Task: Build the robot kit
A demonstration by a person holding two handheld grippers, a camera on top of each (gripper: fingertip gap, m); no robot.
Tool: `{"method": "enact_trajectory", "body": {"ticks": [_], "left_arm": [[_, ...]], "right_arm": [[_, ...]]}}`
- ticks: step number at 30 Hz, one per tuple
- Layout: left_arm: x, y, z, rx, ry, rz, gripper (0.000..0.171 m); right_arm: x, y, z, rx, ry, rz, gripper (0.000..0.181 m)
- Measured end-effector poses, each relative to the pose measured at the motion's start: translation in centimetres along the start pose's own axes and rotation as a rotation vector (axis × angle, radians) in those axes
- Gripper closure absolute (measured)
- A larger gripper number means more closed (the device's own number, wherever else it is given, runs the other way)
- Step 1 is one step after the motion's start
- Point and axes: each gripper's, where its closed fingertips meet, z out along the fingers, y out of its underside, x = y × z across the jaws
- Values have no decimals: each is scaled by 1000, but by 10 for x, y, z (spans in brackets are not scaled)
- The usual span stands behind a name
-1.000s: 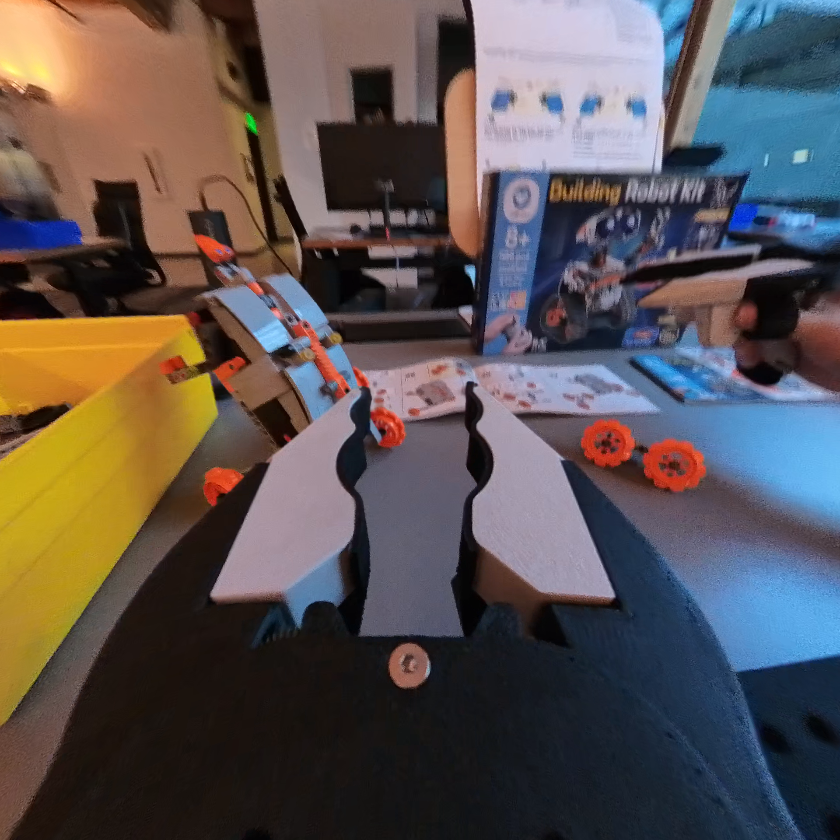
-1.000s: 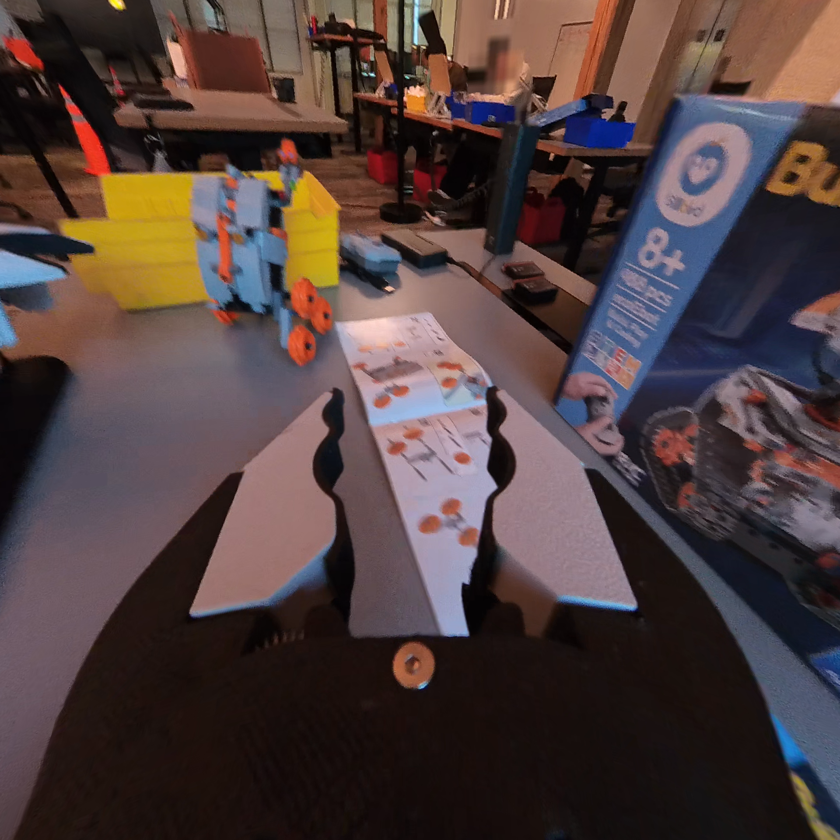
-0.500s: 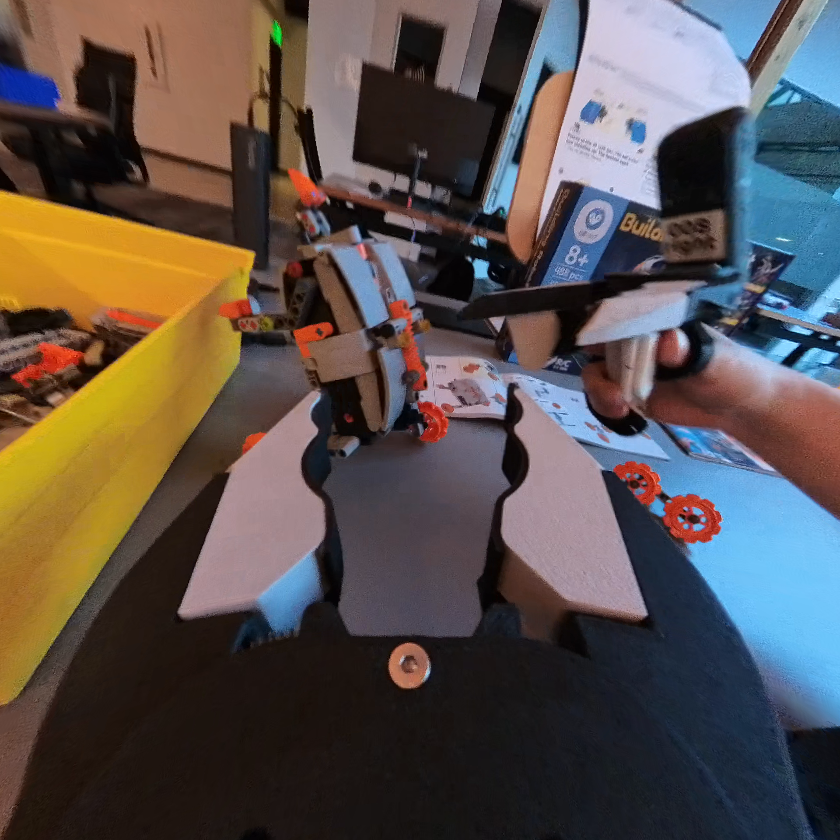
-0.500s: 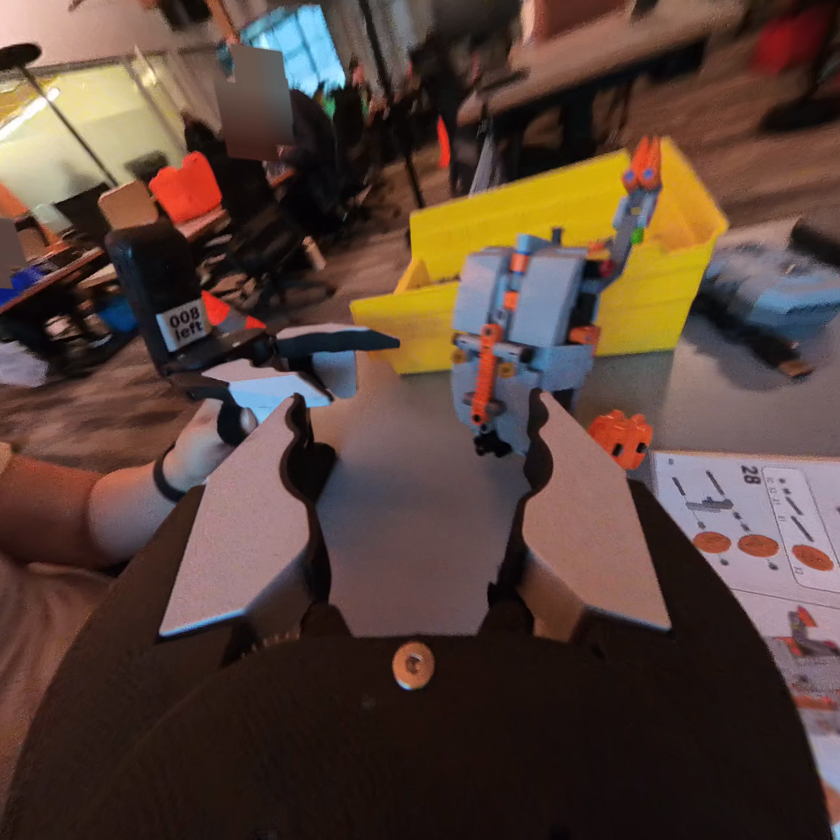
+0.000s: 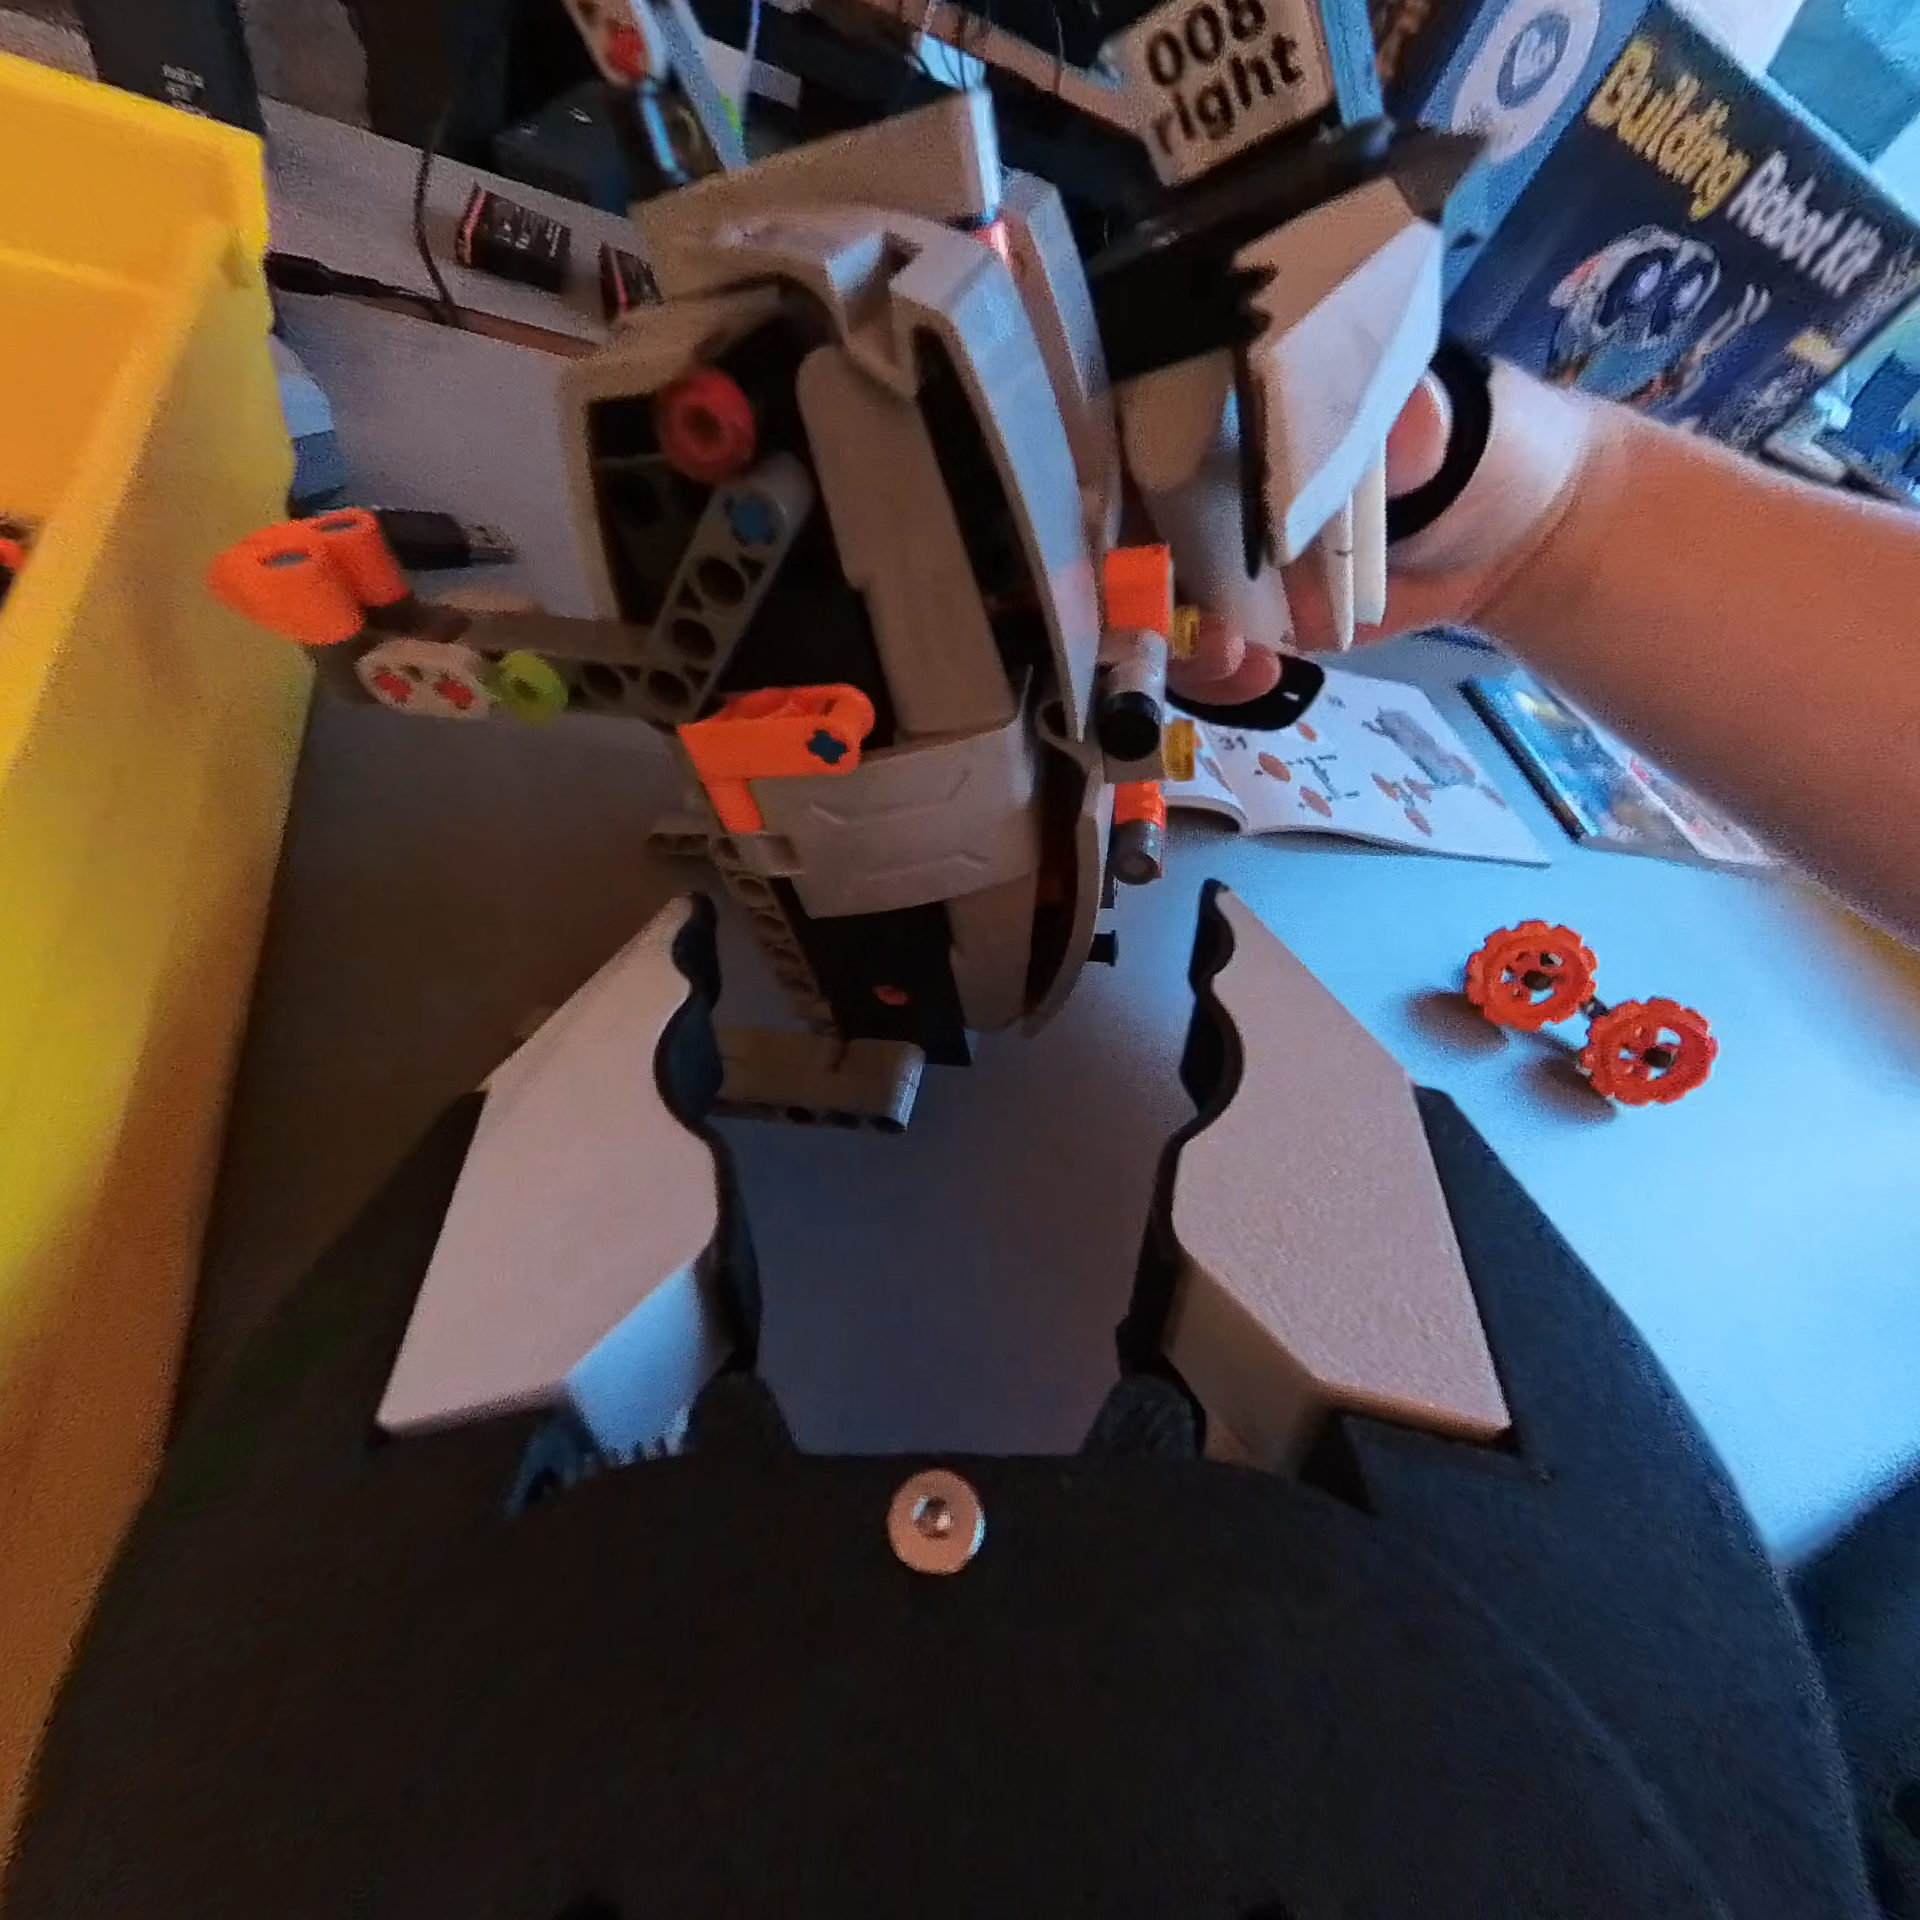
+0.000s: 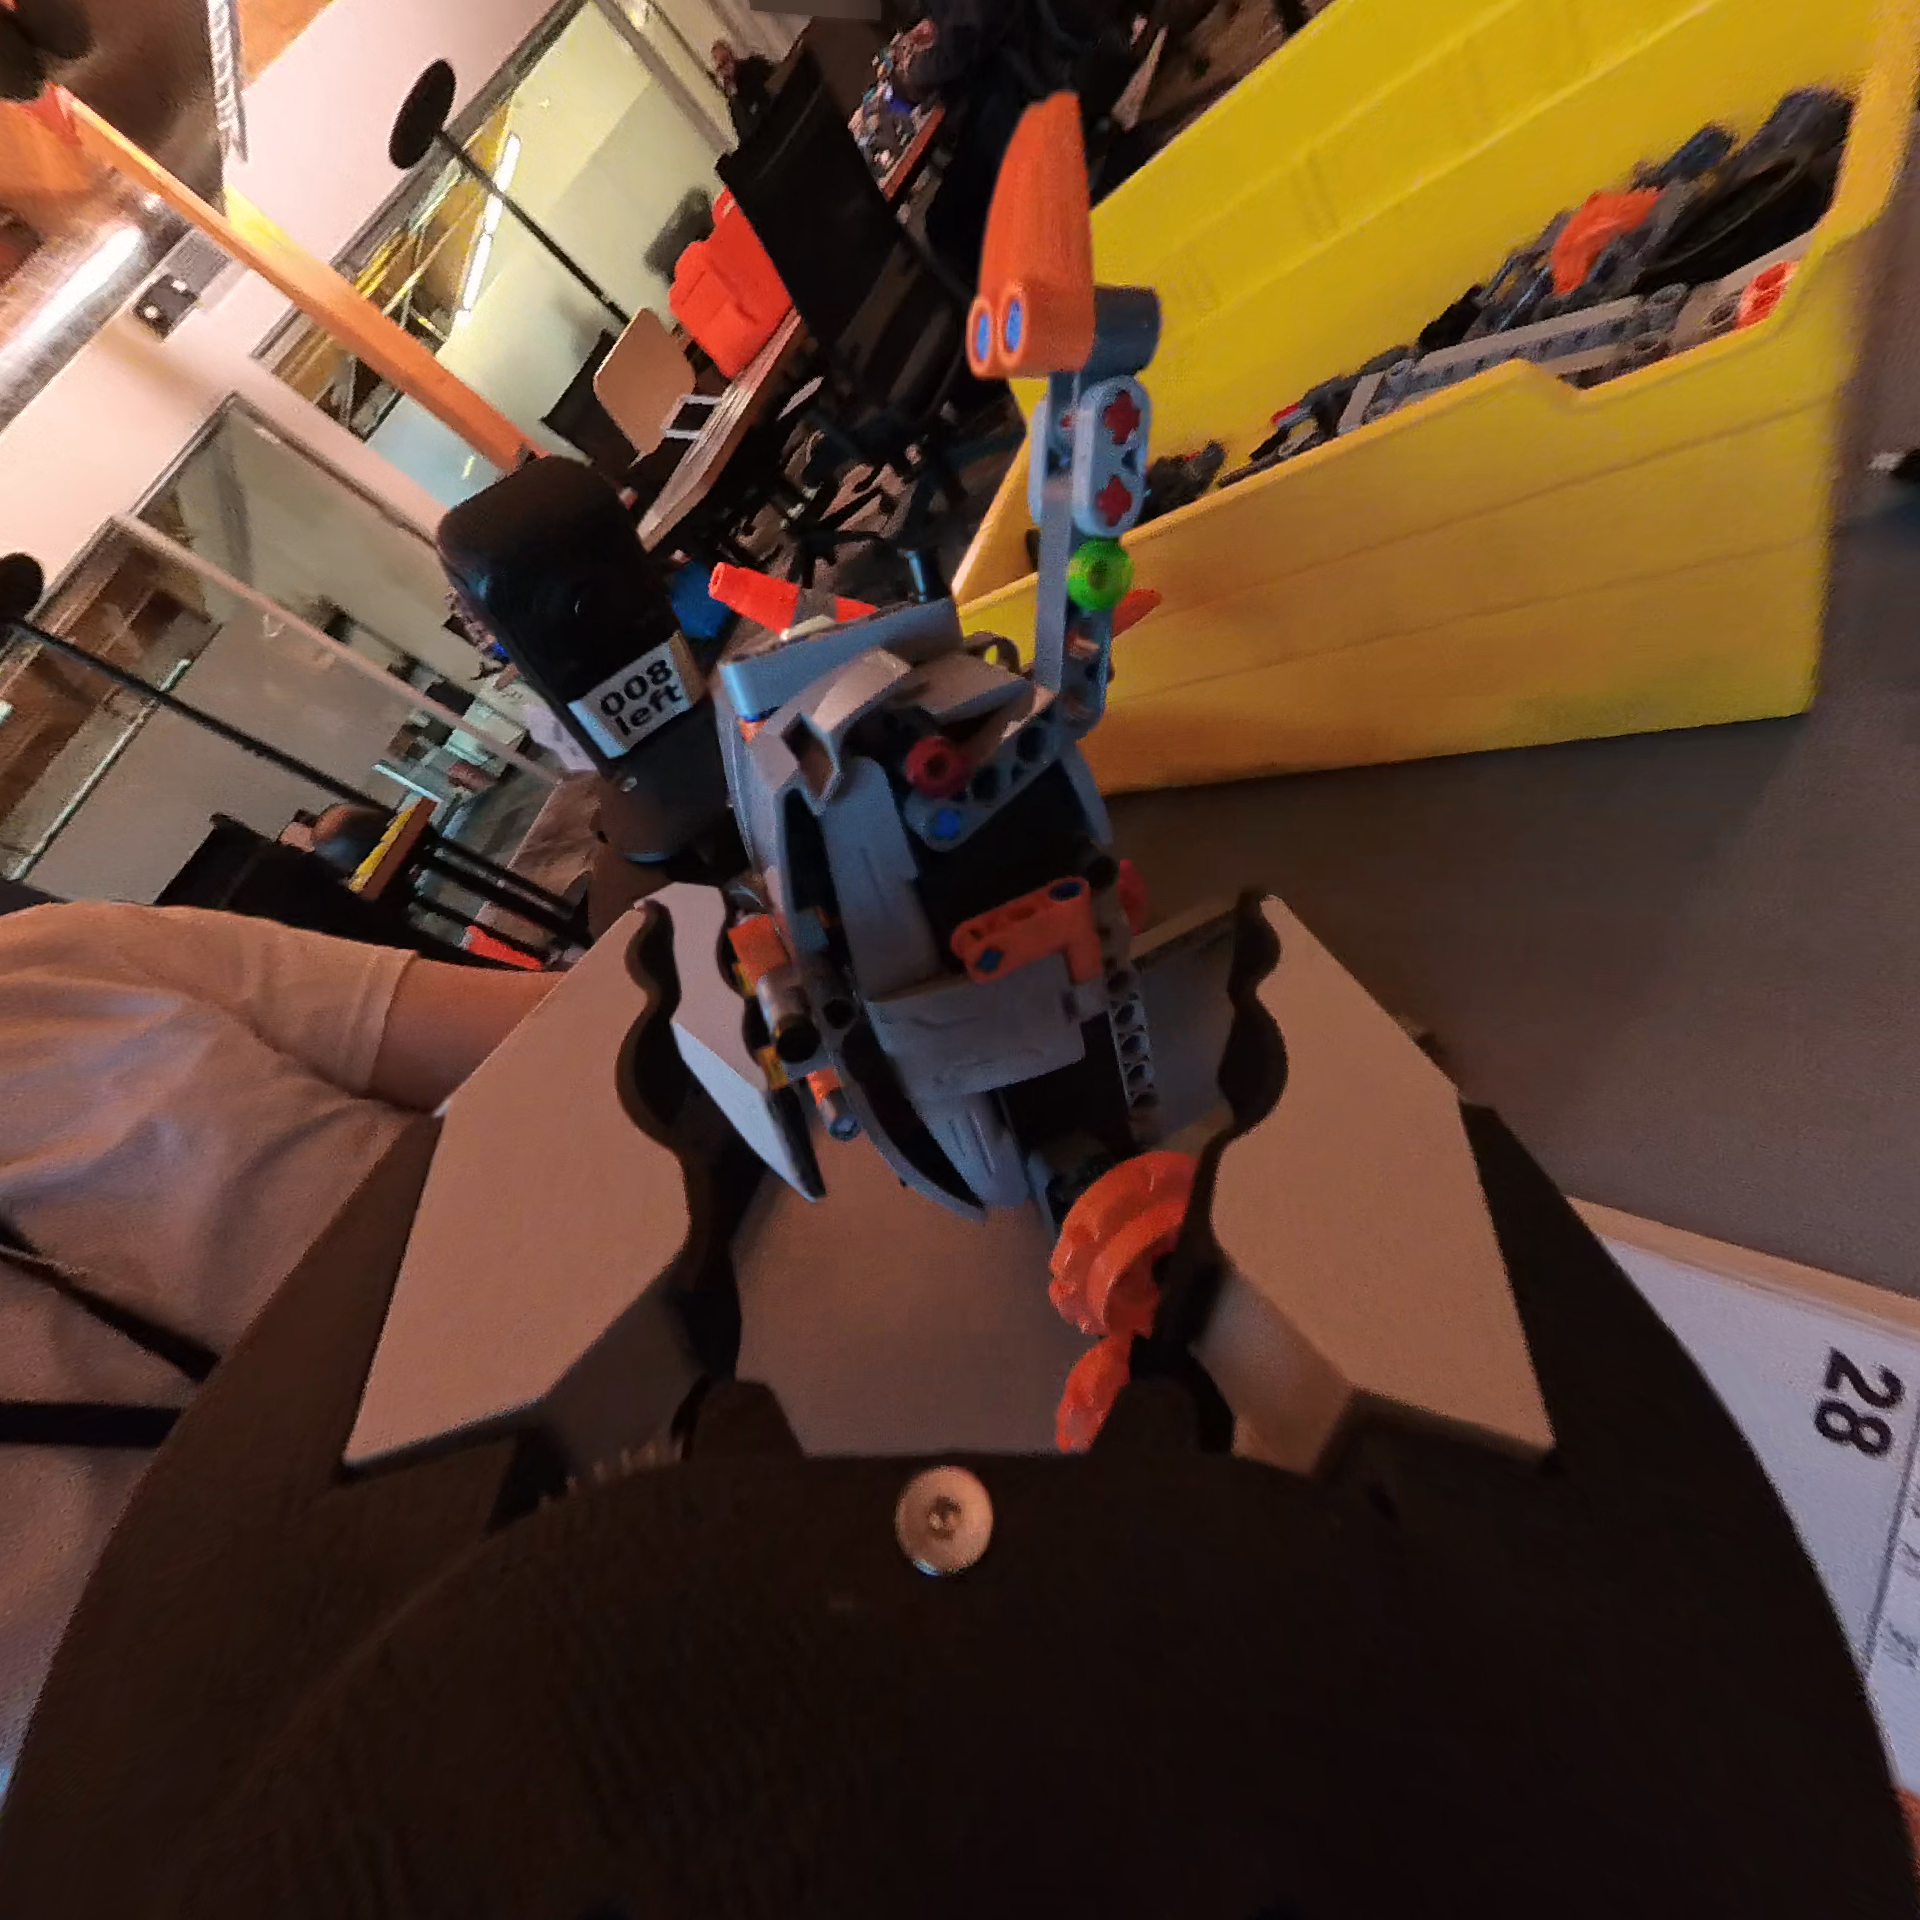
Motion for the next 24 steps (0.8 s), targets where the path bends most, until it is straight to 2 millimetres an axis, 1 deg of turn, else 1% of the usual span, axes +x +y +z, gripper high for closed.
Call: {"method": "enact_trajectory", "body": {"ticks": [1, 2, 3, 5, 7, 9, 12, 15, 18, 20, 22, 24], "left_arm": [[1, 0, 2, -7, 10, 13, 87], [0, -1, 3, -3, 14, 13, 91], [0, -3, 4, 6, 25, 8, 93], [1, -3, 3, 4, 63, -3, 93], [2, -4, 2, 16, 87, -11, 94], [4, -5, -2, 16, 123, -15, 94], [10, -3, -6, 10, 176, -40, 94], [19, 3, -6, -24, 195, 22, 94], [31, 2, -9, -37, 216, 64, 95], [44, -1, -10, -45, 238, 81, 95], [62, -6, -11, -52, 255, 118, 95], [86, -13, -8, -64, 279, 151, 95]], "right_arm": [[0, -1, 3, -2, -15, 7, 76], [2, -2, 5, -2, -22, 20, 74], [3, -2, 6, -3, -25, 27, 75], [6, 0, 6, -21, -25, 38, 86], [5, -3, 4, -4, -24, 27, 96], [-6, -10, 3, 21, -34, -41, 117], [-10, -7, 4, 20, 15, 1, 116], [-16, 3, -1, 39, 13, 4, 116], [-28, 7, -9, 95, 10, -3, 117], [-38, 8, -17, 128, 29, -12, 117], [-54, 11, -29, 160, 44, -34, 117], [-73, 15, -47, 192, 65, -48, 117]]}}
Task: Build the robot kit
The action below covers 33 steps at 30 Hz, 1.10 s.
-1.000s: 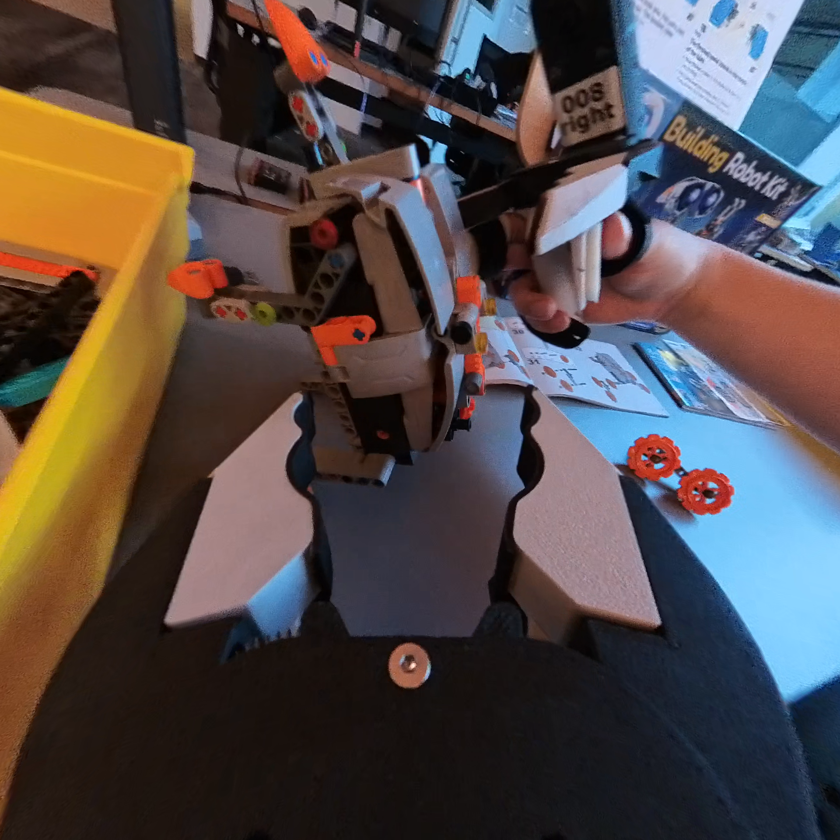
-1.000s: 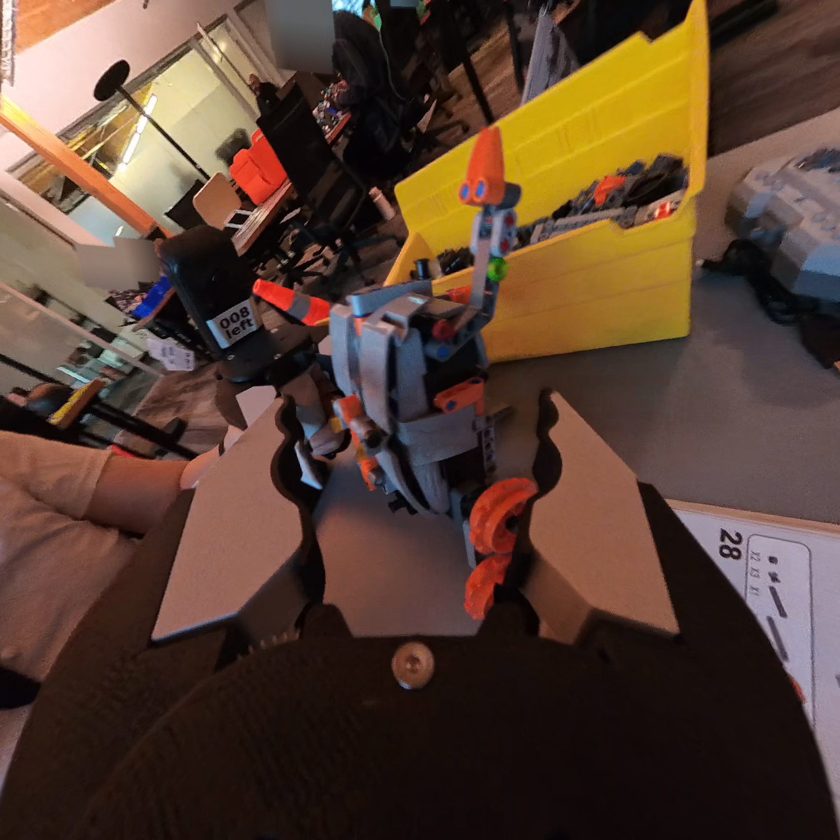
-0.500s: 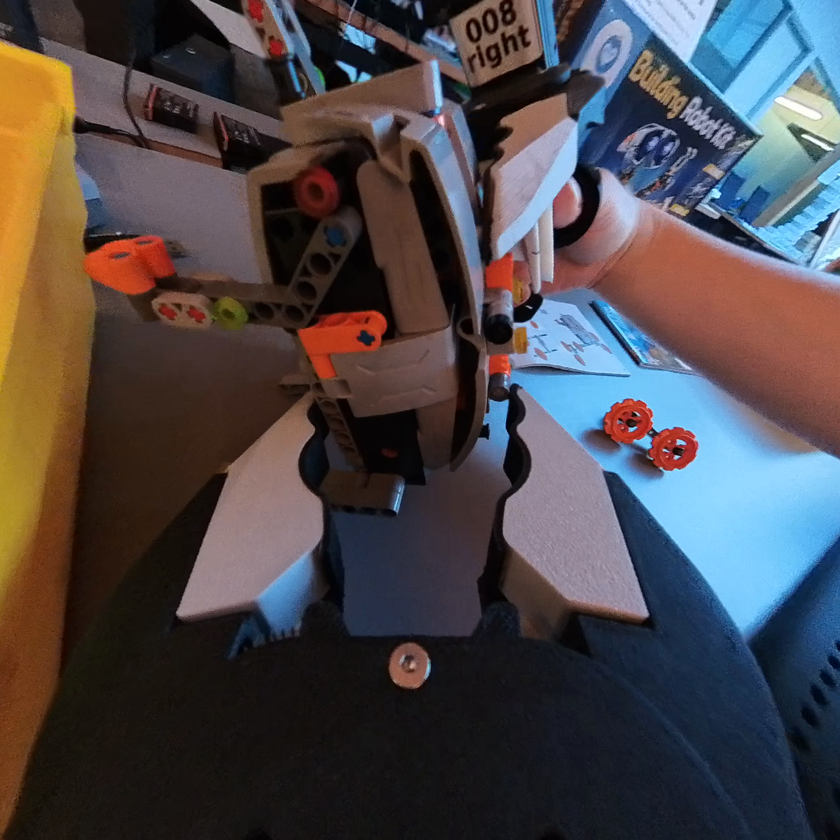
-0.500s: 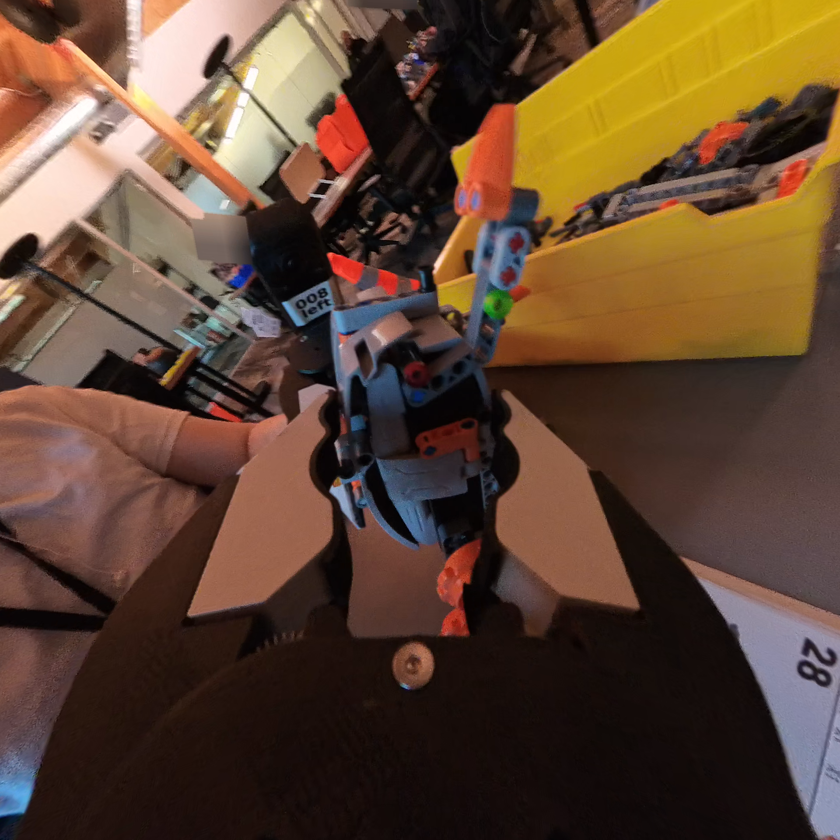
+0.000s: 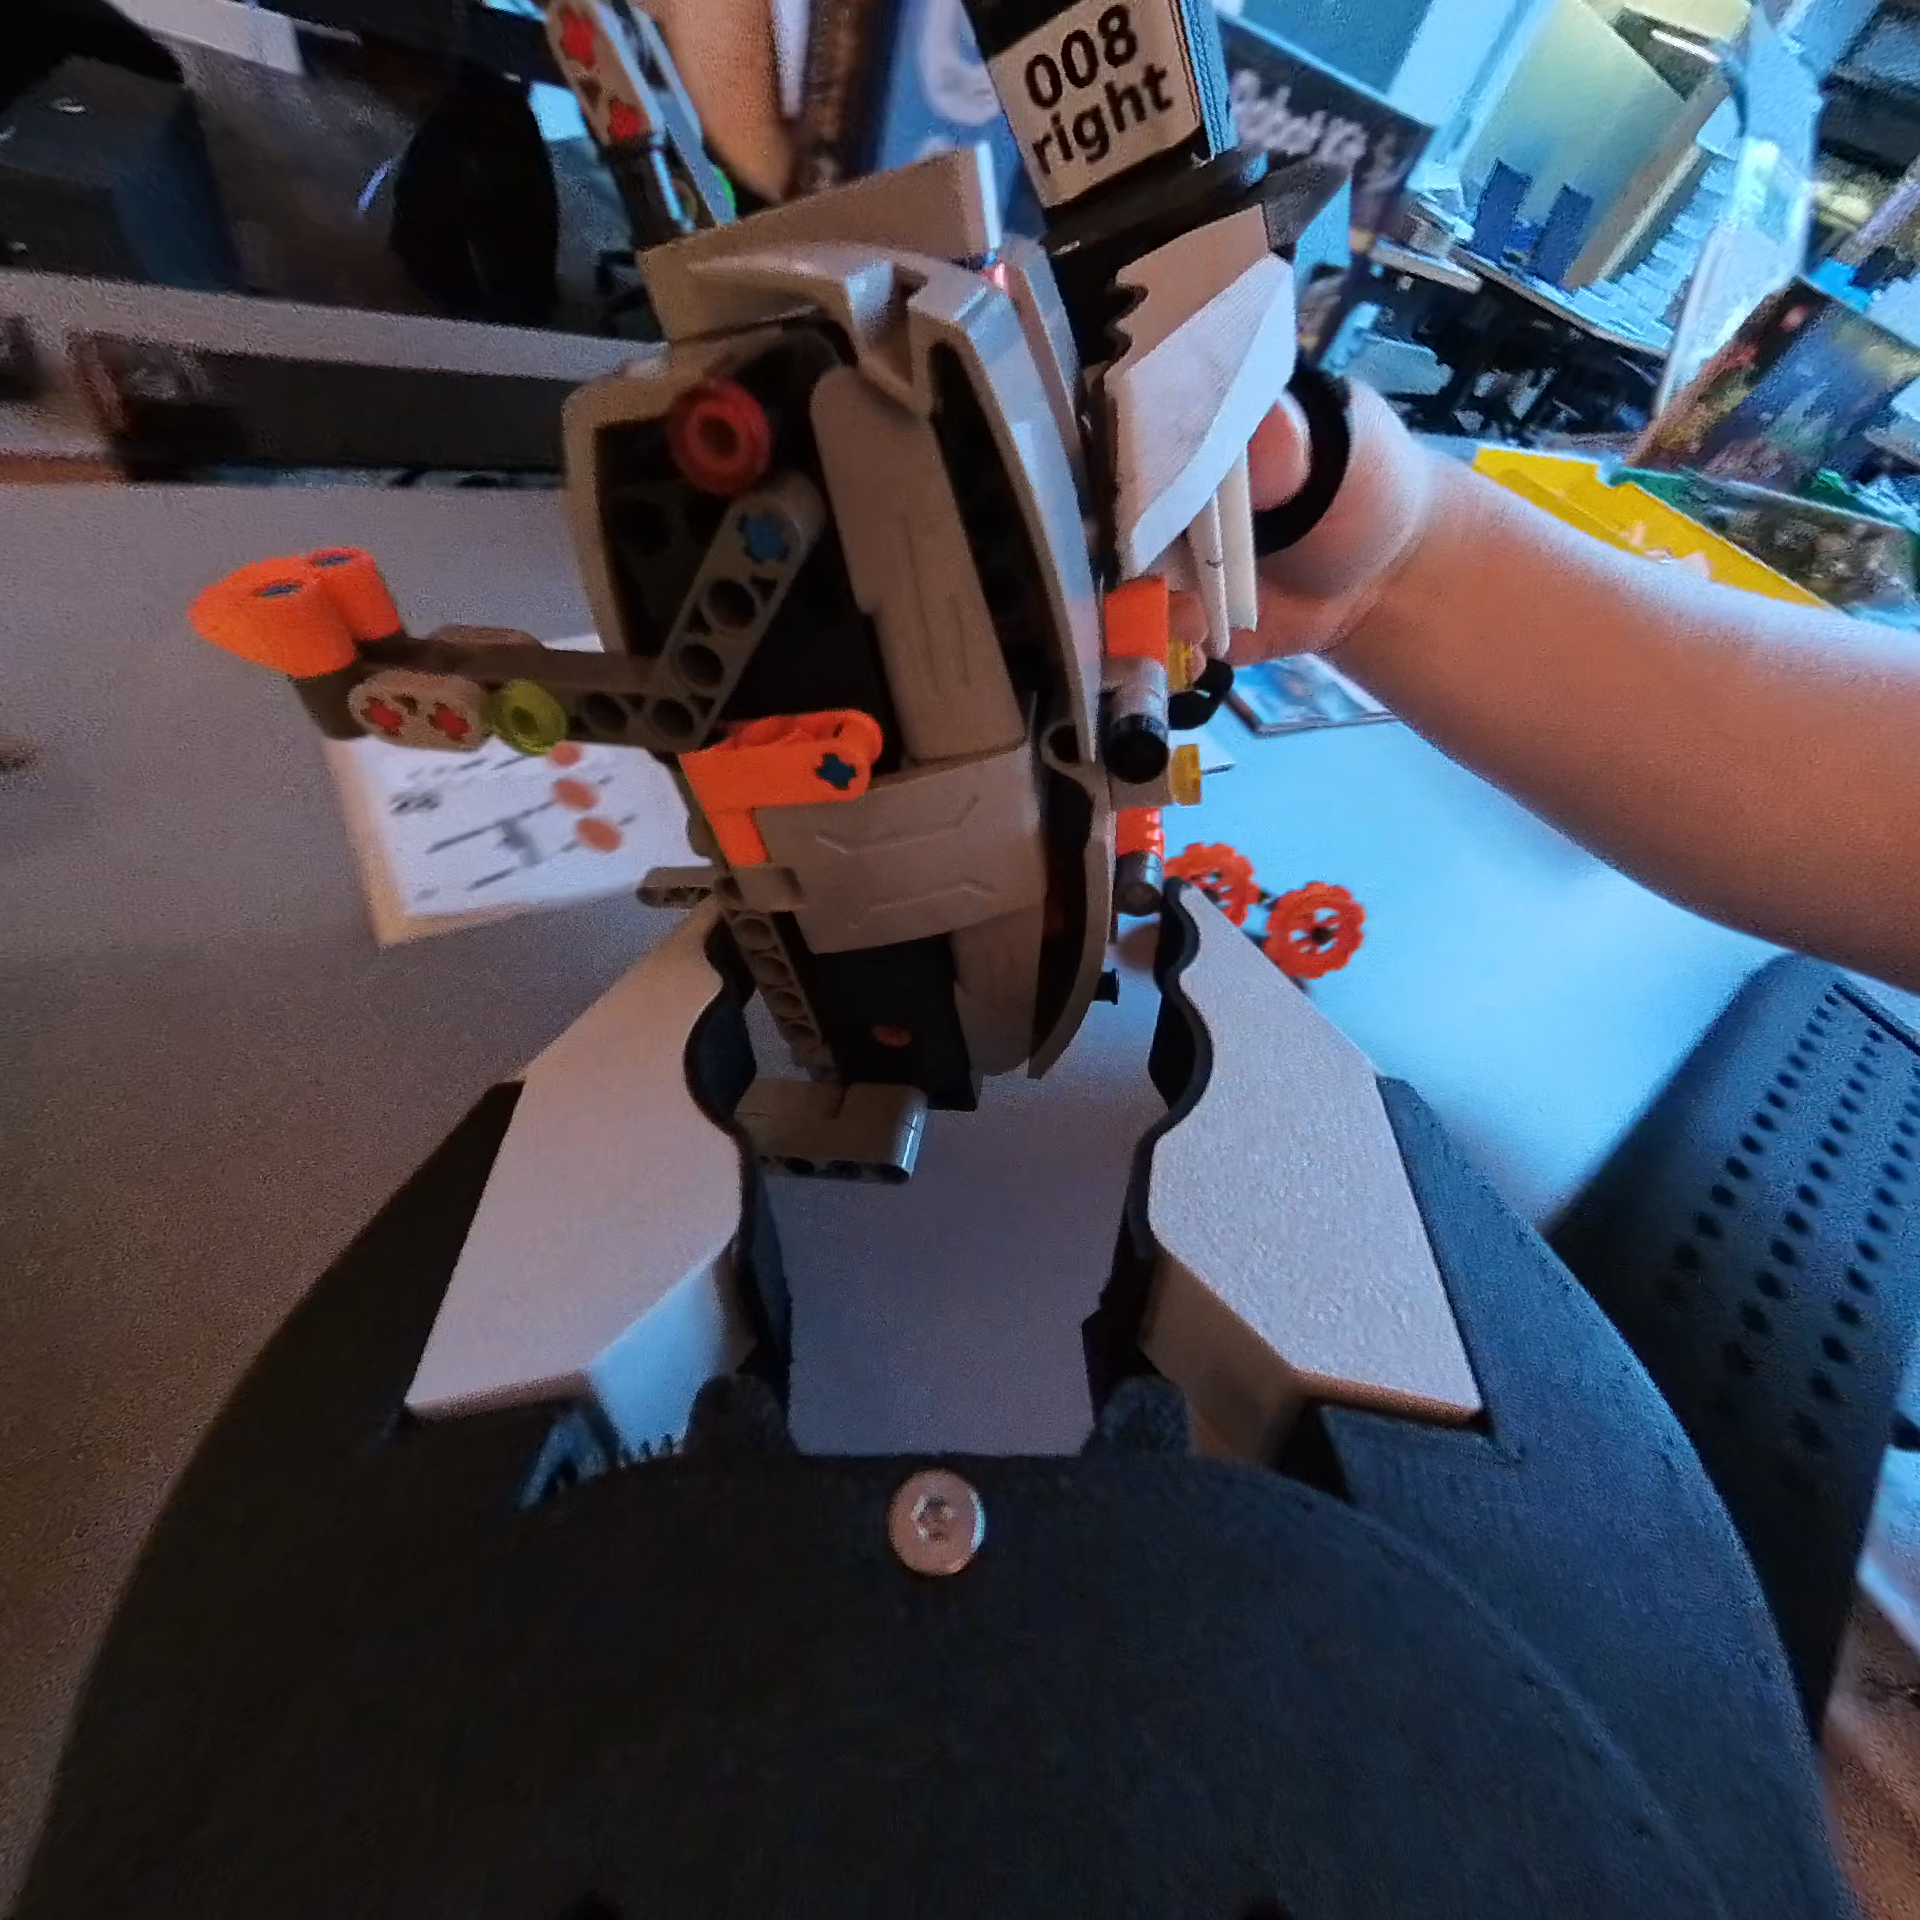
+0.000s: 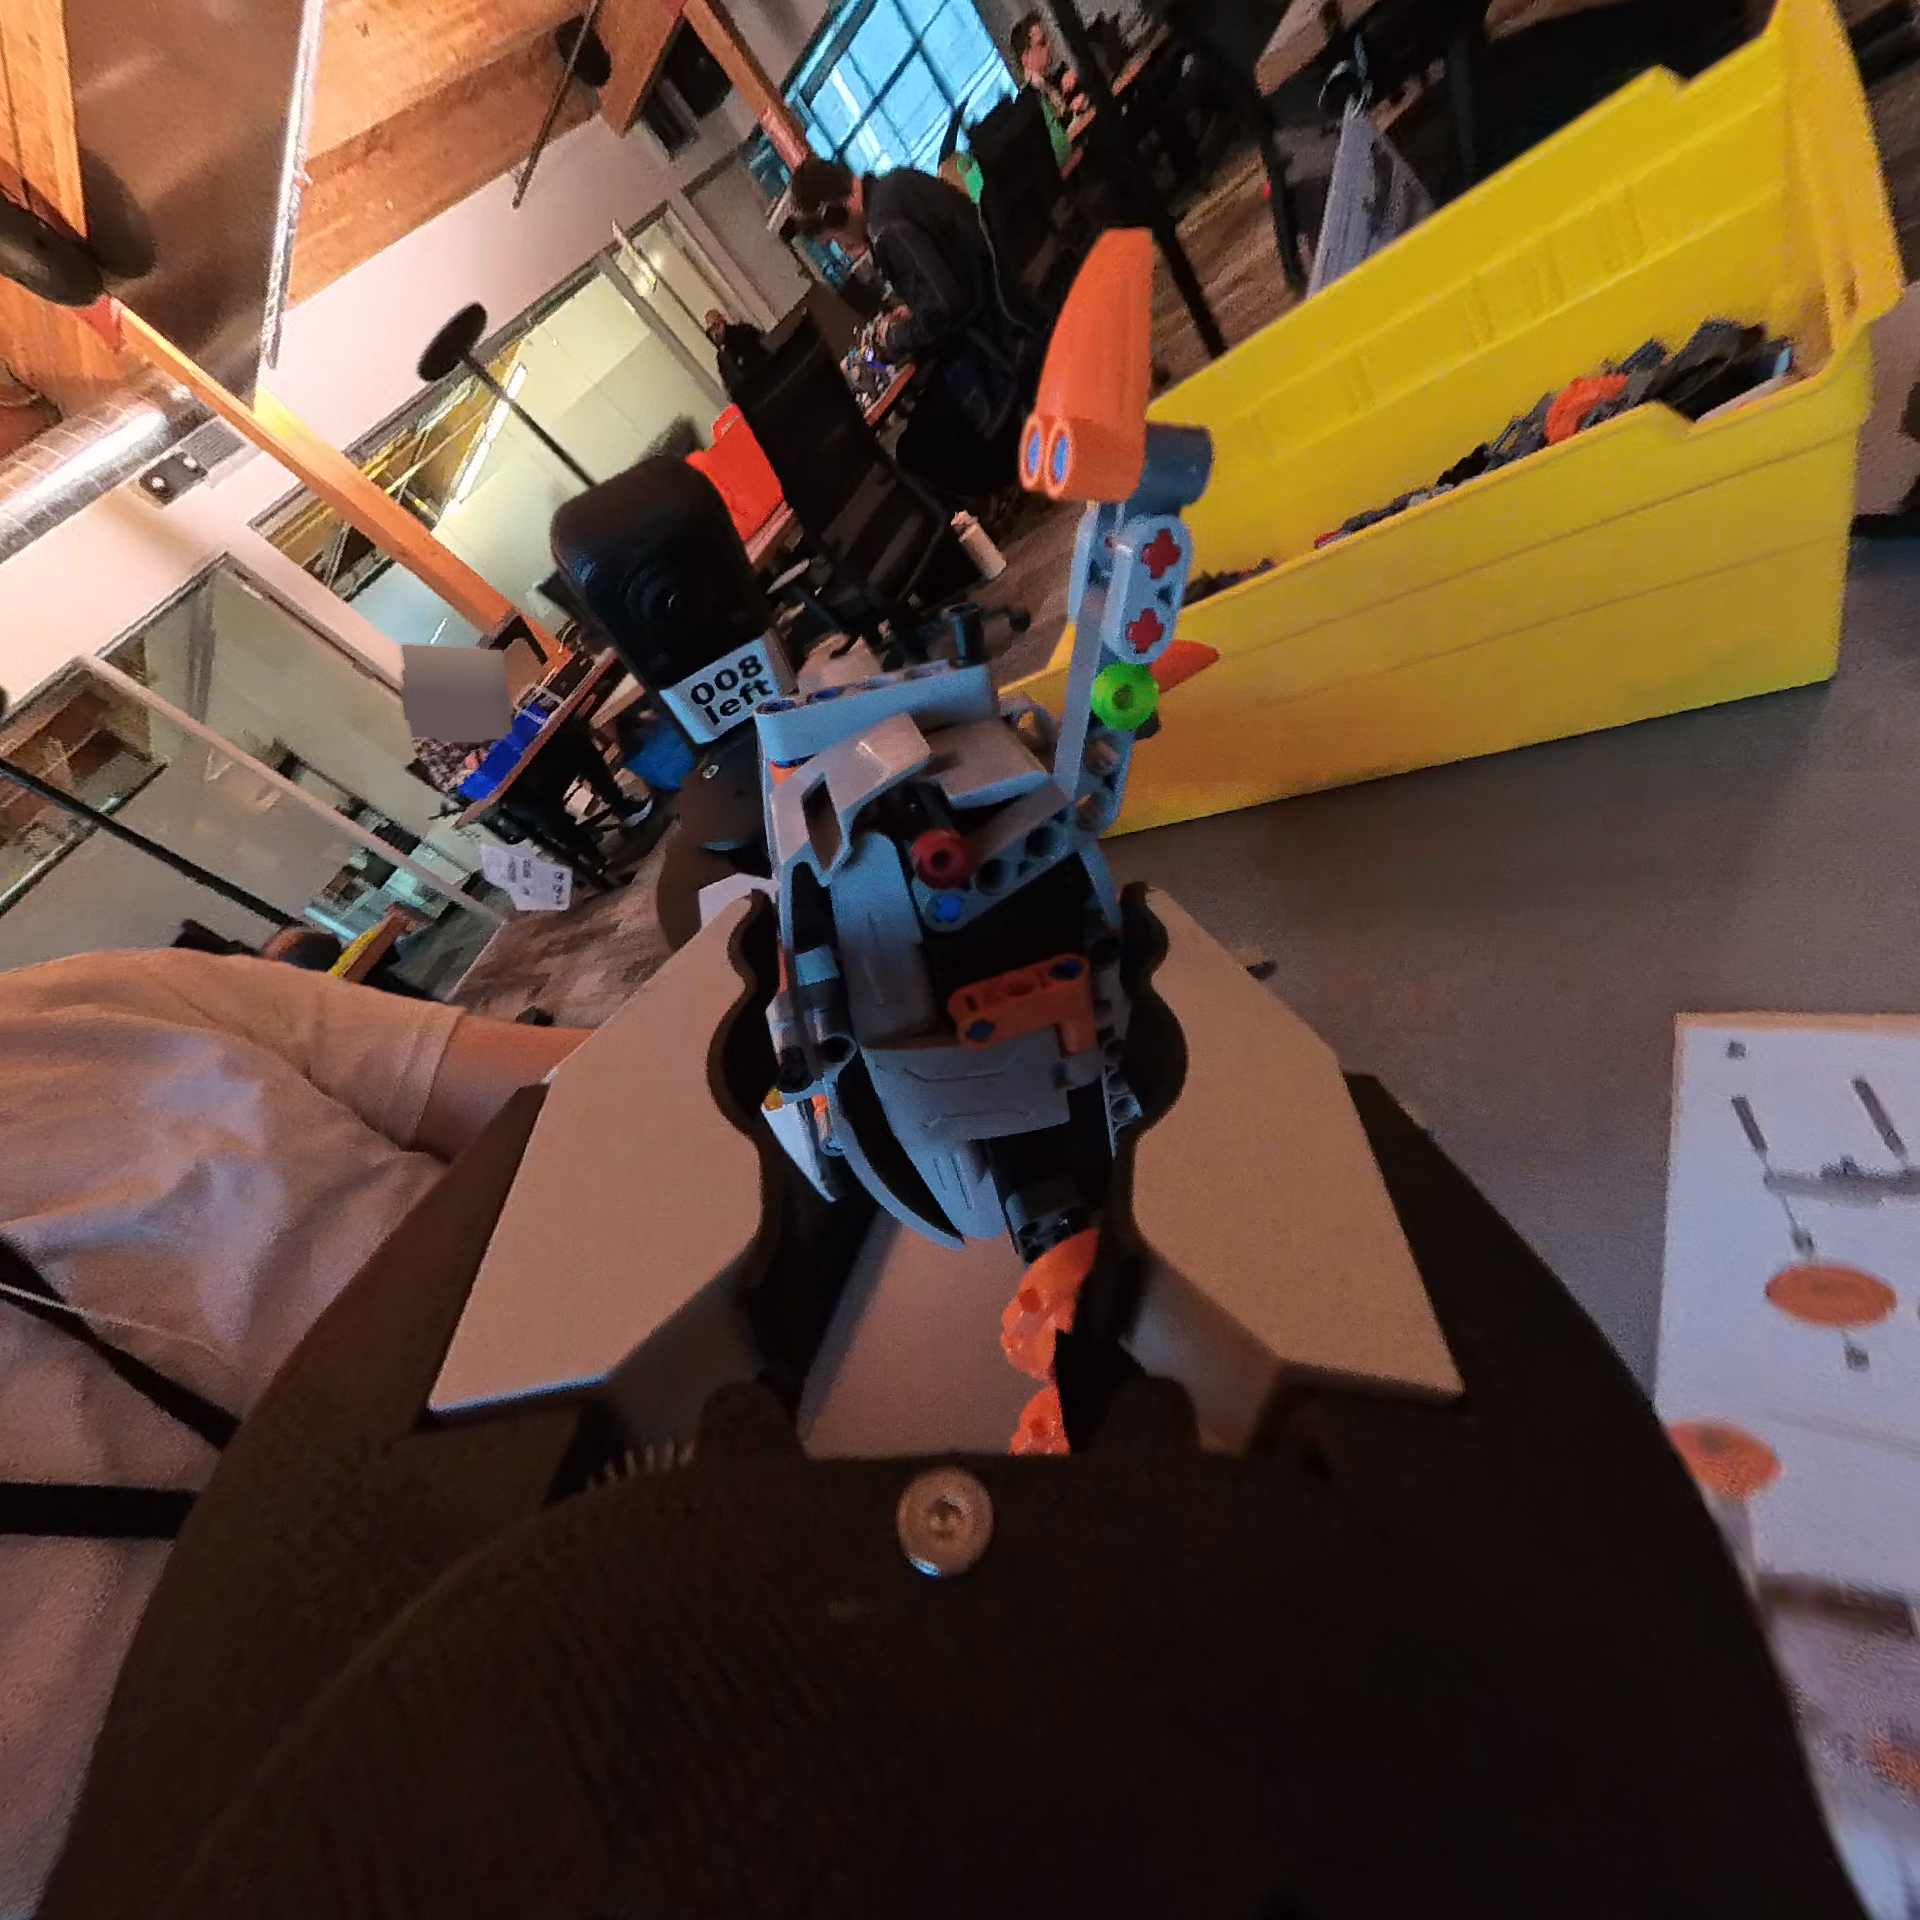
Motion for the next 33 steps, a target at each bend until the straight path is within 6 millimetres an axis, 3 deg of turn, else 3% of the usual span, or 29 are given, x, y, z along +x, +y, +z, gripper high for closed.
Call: {"method": "enact_trajectory", "body": {"ticks": [3, 7, 11, 15, 19, 24, 33], "left_arm": [[45, -21, 25, -28, 67, 49, 95], [126, -32, 89, -69, 183, 122, 95], [209, -7, 155, -113, 317, 84, 95], [271, 27, 196, -142, 399, 67, 94], [296, 43, 215, -120, 380, 98, 94], [287, 62, 229, -174, 342, 51, 94], [290, 63, 229, -86, 320, 29, 94]], "right_arm": [[-32, 1, -46, 81, 58, -32, 116], [-75, 29, -139, 191, 161, -55, 117], [-106, 91, -225, 269, 273, 1, 117], [-129, 152, -276, 307, 350, 32, 116], [-141, 179, -298, 347, 348, -42, 116], [-122, 194, -299, 321, 339, -29, 115], [-123, 187, -299, 406, 334, -71, 113]]}}
